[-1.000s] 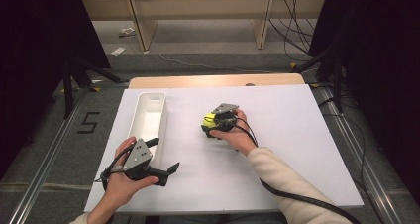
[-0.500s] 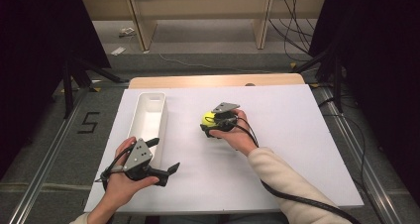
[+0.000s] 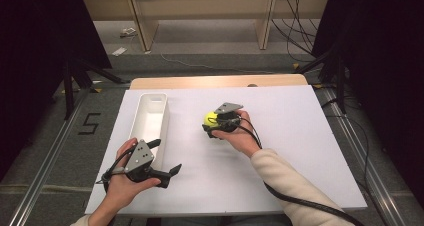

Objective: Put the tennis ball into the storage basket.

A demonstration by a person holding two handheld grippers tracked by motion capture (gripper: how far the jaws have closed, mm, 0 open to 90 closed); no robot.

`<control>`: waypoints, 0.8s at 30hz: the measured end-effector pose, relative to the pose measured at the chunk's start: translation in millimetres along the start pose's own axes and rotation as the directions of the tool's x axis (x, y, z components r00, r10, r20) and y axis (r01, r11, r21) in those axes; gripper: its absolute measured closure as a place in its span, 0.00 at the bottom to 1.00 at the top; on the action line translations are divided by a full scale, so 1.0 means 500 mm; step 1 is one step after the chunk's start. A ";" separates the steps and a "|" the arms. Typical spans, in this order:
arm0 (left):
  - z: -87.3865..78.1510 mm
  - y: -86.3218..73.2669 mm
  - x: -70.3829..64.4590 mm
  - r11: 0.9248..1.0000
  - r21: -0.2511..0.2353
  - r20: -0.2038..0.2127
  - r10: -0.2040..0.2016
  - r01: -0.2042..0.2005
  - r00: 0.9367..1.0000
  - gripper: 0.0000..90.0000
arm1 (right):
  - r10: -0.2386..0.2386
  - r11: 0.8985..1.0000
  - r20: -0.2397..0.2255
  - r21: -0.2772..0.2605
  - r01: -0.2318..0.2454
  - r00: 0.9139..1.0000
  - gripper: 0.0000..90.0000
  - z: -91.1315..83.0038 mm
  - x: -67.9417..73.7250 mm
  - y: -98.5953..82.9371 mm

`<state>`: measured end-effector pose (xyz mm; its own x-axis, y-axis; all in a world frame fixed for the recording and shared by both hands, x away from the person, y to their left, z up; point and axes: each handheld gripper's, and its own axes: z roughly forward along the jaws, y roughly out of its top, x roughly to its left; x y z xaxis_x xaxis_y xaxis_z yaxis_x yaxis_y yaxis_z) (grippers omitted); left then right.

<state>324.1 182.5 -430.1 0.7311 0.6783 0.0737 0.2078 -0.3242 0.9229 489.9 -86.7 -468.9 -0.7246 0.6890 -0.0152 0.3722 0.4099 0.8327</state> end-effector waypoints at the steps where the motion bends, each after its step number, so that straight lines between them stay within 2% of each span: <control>1: 0.000 0.000 0.000 1.000 0.000 0.000 0.000 0.000 1.000 0.00 | 0.000 1.000 0.002 -0.002 0.000 1.000 0.30 -0.001 0.000 0.001; 24: 0.001 0.000 0.000 1.000 0.002 -0.001 0.004 -0.004 1.000 0.00 | 0.014 0.999 -0.007 -0.034 -0.014 1.000 0.30 -0.020 0.004 0.016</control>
<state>324.1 182.3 -430.3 0.7313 0.6775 0.0780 0.2061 -0.3286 0.9217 485.7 -88.0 -456.8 -0.7233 0.6906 0.0004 0.3624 0.3791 0.8515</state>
